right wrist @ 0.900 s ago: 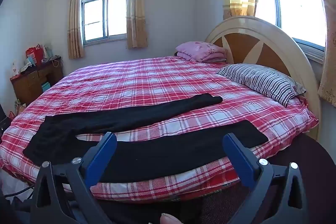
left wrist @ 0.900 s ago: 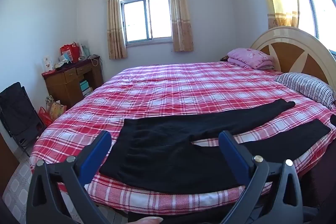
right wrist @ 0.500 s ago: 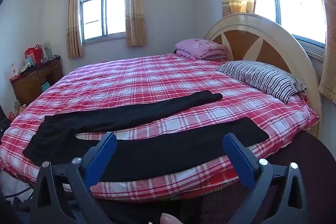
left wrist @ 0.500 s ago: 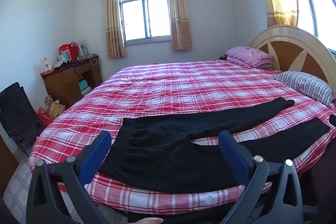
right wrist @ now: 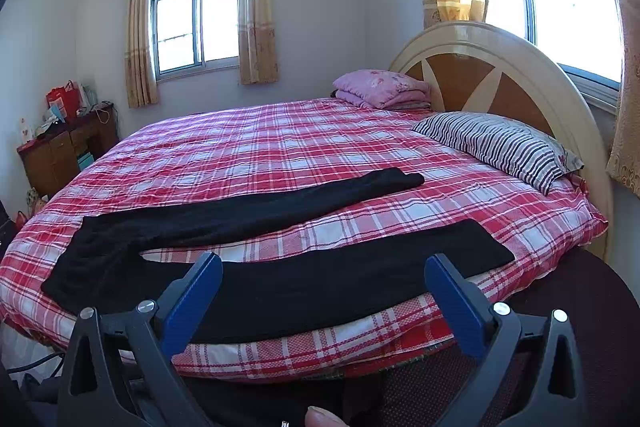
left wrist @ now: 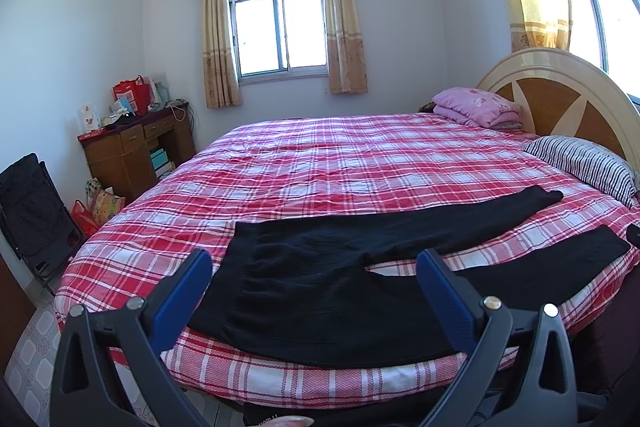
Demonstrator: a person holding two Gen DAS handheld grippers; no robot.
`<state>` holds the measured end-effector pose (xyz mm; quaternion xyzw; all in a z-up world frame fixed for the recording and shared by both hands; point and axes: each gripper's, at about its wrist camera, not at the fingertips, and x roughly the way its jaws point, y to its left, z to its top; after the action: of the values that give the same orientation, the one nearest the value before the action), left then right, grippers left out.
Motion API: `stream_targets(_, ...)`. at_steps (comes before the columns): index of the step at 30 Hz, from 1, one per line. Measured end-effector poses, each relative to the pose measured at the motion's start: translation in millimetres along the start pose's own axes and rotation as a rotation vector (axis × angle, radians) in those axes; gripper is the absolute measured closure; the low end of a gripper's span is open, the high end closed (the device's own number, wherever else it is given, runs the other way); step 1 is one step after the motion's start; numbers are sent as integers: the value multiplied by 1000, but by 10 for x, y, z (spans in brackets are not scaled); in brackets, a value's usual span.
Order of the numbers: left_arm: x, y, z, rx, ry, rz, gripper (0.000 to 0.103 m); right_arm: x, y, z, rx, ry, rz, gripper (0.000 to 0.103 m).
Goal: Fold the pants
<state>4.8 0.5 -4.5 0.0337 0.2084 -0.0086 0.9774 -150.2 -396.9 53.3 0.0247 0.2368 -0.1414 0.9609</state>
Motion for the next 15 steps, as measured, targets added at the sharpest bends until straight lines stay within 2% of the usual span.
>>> stream_targets(15, 49, 4, -15, -1, 17, 1, 0, 60, -14, -24, 2, 20, 1, 1)
